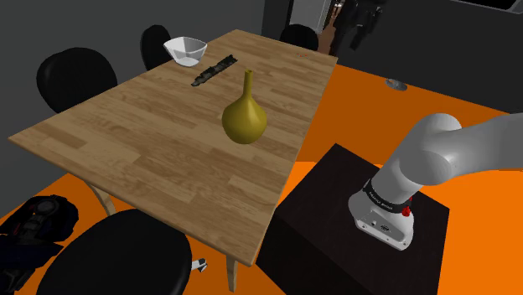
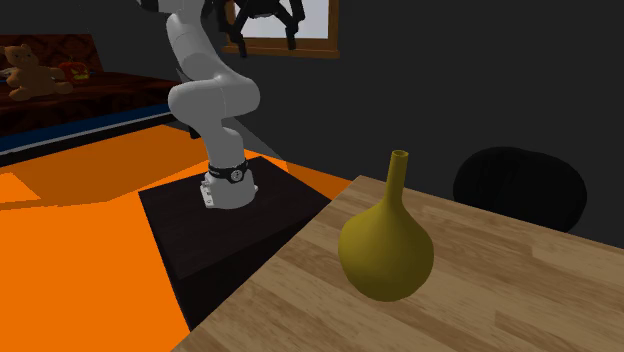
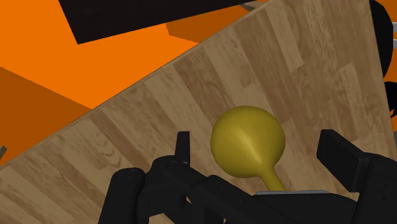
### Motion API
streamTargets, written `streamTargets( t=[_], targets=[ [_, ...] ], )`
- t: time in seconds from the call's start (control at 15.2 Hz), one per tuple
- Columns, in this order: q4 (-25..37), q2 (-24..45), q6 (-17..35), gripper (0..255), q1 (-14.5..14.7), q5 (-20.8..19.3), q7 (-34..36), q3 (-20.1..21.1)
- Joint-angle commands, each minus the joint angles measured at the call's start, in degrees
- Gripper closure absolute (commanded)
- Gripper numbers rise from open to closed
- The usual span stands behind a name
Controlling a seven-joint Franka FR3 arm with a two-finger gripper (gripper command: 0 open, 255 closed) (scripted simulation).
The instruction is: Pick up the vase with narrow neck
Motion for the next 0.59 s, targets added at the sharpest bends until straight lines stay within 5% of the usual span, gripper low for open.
streamTargets(
  t=[0.0, 0.53],
  targets=[
    [0.0, 0.0, 0.0, 0, 0.0, 0.0, 0.0, 0.0],
    [-0.6, 12.0, 15.2, 0, 1.3, -0.1, 2.1, 4.5]
  ],
)
